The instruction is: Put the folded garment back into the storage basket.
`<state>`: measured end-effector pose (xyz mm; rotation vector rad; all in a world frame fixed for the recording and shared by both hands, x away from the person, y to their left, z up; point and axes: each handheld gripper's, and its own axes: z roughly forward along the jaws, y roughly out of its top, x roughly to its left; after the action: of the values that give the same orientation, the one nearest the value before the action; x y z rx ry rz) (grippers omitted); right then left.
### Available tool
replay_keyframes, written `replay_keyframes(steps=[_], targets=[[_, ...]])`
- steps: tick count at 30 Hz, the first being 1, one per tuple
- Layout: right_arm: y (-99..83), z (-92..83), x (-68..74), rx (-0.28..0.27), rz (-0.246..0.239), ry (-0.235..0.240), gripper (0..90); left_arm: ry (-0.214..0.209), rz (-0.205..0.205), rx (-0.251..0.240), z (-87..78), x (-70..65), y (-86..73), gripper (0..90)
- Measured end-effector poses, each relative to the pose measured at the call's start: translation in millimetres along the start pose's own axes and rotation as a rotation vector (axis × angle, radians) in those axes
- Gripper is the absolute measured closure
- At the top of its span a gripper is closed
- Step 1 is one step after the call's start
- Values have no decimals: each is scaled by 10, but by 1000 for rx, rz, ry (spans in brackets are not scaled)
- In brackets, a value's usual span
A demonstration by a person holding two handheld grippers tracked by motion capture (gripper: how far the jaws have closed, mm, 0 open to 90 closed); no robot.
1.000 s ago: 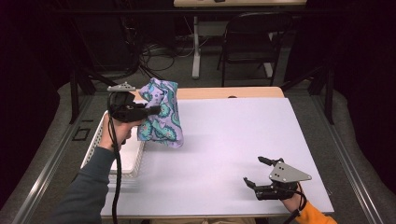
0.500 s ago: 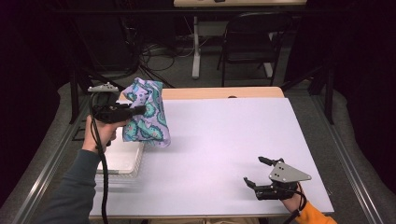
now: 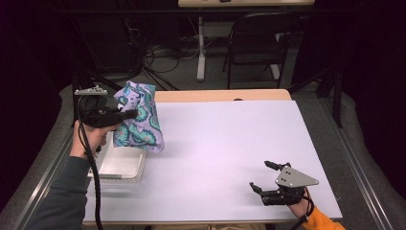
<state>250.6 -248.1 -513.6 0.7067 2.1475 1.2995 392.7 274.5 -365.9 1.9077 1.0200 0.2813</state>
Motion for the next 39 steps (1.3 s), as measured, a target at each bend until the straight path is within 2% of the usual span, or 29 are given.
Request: replay_keyframes(steps=[5,11,14,18,24,25,29,39], targets=[[0,-2,0,-1,-1,4,145,11,-2,25,-42,90,-25,723],[0,-1,-1,-2,1,4,145,27,-12,29,-108,160,-42,723],[0,-2,-1,-2,1,3,145,39,-7,52,-148,201,-41,723],[0,-1,-1,-1,2,3,145,56,-22,60,-198,258,-60,723],[0,0,0,-2,3,5,145,75,-13,75,-244,330,-88,723],[0,0,0,0,2,3,145,80,-14,89,-264,347,-93,723],[-1,1,-2,1,0,5,145,77,-10,85,-273,377,-108,723],[-2,2,-2,1,0,5,145,106,-2,130,-266,440,-149,722]])
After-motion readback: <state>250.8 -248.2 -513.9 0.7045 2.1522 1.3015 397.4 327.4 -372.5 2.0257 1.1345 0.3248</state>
